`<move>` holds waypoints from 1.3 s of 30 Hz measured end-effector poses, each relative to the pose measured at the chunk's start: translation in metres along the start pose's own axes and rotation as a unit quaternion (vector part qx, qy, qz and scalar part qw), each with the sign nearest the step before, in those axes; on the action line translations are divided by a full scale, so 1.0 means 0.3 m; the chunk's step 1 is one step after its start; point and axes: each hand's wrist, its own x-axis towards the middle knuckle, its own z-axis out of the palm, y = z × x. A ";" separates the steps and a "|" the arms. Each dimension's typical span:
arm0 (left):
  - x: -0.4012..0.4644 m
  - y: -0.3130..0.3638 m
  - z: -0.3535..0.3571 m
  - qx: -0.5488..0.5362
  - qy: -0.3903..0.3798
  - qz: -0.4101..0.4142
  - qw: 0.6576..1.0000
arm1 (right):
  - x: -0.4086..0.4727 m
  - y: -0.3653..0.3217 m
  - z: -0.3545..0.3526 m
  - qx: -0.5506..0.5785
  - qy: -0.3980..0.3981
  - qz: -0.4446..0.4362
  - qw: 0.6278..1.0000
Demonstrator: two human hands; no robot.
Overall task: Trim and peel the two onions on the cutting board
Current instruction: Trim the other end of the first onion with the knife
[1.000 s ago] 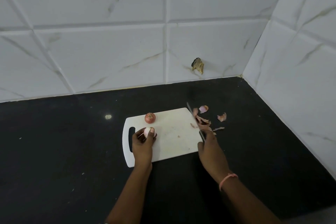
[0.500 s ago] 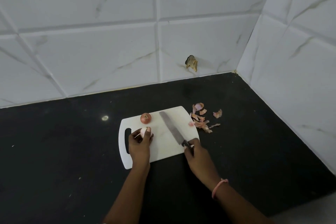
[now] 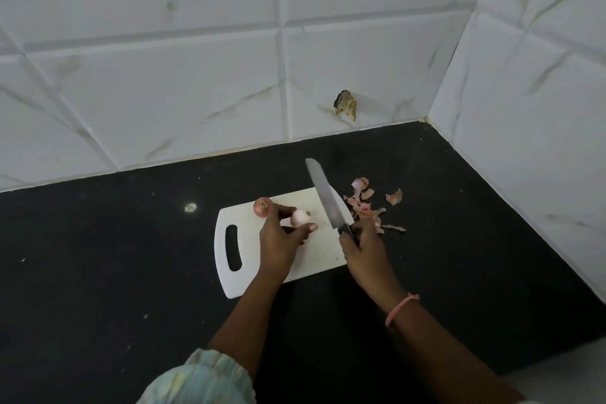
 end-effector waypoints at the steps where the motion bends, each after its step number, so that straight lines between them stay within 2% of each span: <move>1: 0.011 -0.007 0.006 0.021 -0.020 0.007 1.000 | 0.006 -0.007 0.009 -0.006 -0.008 -0.005 1.000; 5: 0.023 -0.042 0.006 0.061 -0.053 0.013 0.997 | 0.019 0.000 0.035 -0.032 -0.015 -0.009 0.999; 17: 0.023 -0.061 0.012 0.067 -0.041 0.040 0.996 | 0.024 0.012 0.056 -0.110 -0.020 -0.035 0.993; 23: 0.026 -0.063 0.017 0.058 -0.041 0.041 0.997 | 0.039 -0.007 0.086 -0.232 -0.009 -0.084 0.969; 30: 0.032 -0.072 0.024 0.045 -0.037 0.043 0.997 | 0.054 -0.006 0.104 -0.327 -0.005 -0.101 0.940; 39: 0.034 -0.075 0.021 0.053 -0.038 0.047 0.997 | 0.106 -0.007 0.080 -0.280 -0.057 -0.105 0.953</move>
